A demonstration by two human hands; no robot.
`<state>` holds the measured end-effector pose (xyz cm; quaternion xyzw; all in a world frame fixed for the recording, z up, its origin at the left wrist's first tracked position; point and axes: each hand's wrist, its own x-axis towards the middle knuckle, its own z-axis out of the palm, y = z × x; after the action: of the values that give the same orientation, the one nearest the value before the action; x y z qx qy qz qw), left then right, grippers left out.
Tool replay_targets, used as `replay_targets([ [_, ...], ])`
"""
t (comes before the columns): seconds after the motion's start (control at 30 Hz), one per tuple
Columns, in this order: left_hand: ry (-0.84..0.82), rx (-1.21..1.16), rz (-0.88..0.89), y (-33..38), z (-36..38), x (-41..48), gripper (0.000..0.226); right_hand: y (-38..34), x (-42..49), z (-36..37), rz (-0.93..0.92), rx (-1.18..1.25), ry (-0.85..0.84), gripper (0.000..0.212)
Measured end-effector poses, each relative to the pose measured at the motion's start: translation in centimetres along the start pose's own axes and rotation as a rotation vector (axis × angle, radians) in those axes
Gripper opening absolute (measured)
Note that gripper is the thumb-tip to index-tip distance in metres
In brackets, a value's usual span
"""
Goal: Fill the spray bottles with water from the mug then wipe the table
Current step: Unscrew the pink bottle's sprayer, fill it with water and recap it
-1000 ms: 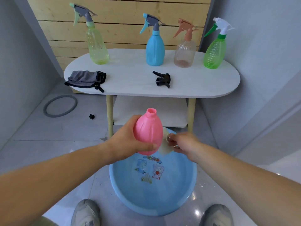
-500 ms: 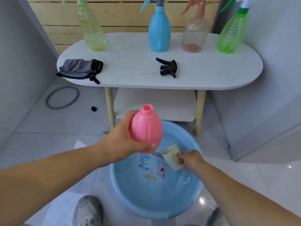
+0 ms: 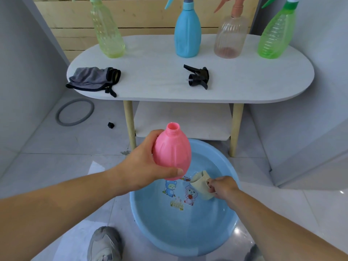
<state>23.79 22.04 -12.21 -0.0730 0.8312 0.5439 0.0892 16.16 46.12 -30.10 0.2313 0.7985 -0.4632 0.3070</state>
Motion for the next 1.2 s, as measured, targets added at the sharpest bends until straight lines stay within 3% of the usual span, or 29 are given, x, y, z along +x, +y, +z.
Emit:
replay_targets([
  [0.2, -0.007, 0.012, -0.01, -0.1, -0.2, -0.2, 0.093, 0.3, 0.0, -0.2, -0.042, 0.039, -0.031, 0.024],
  [0.57, -0.033, -0.086, -0.01, 1.8, -1.3, -1.1, 0.094, -3.7, -6.0, -3.5, -0.309, 0.193, -0.206, 0.019],
  [1.2, 0.041, -0.164, 0.063, 5.2, -3.0, -3.9, 0.088, -14.9, -20.4, -13.2, -0.816, 0.449, -0.147, 0.021],
])
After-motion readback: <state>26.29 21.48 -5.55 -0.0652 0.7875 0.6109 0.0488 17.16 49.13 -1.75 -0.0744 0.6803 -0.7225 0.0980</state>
